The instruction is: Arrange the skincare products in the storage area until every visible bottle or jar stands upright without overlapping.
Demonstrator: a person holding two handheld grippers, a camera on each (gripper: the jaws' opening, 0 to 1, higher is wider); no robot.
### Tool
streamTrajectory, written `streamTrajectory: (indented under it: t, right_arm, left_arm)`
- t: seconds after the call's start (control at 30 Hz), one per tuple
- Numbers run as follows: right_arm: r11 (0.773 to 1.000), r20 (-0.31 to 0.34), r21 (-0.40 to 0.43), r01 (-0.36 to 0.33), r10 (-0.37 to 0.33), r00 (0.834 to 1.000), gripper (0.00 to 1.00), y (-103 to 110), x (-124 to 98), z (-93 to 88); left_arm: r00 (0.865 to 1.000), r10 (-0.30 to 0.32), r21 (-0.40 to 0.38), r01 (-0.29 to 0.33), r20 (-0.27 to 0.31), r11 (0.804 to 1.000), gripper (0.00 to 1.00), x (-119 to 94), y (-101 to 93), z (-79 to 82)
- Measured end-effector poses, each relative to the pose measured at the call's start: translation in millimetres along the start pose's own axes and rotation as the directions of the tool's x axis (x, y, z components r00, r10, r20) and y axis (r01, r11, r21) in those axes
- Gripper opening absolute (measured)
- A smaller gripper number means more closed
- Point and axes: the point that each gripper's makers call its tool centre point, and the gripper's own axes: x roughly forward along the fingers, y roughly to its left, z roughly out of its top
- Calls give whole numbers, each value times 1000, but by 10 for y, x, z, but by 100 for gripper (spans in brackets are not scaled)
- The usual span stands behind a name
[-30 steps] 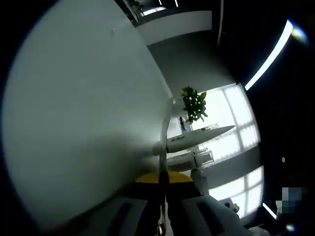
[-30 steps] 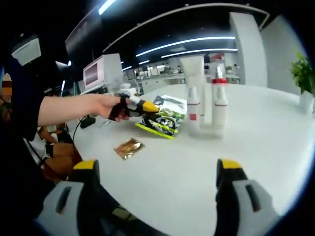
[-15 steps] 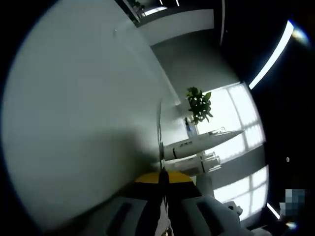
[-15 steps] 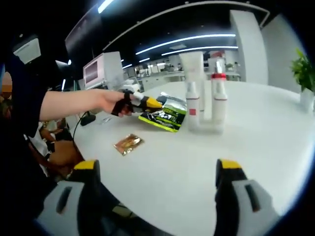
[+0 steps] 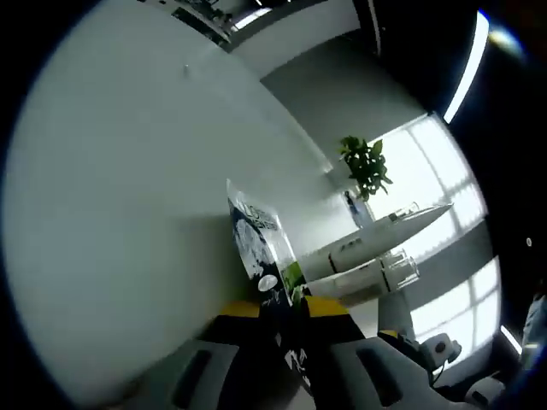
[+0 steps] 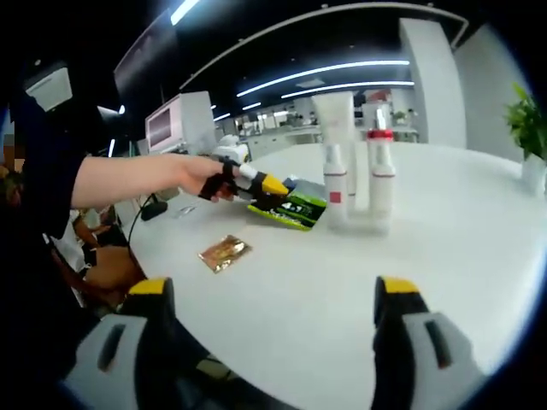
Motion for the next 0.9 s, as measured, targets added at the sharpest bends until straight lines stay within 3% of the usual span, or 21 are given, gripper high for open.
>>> streamTrajectory:
  t: [0.13,0.27,0.4,0.57,0.67,0.73,0.9]
  right_arm:
    - [1000,-4,-4,-6,6,1000,97,36,8,-13]
    - [1000,-2,-6,-8,8,1000,97,45,2,-11]
    - [1000,3,-8,-11,11,1000,97,66,11,10]
    - [1000,4,-12,-19,20,1000,97,109,22,20]
    - [1000,4,-11,-24,24,1000,96,129,21,20]
    - [1000,3,-13,-25,25,1000,96,147,16,18]
    - [1000,2,-16,-23,23,1000,96,163,2,15]
  left_arm:
    - [1000,20,33,-20,3,999,21,-32,10,-1]
    - [997,83,114,-82,-5,990,25,-124,58,-16]
    - [986,167,229,-162,-2,960,31,-247,92,-3]
    - [972,236,331,-229,20,915,28,-385,84,56]
    - [967,253,402,-247,41,882,26,-408,44,115]
    - [968,243,471,-243,61,848,22,-381,0,163]
    - [963,263,645,-239,60,726,15,-228,-23,156]
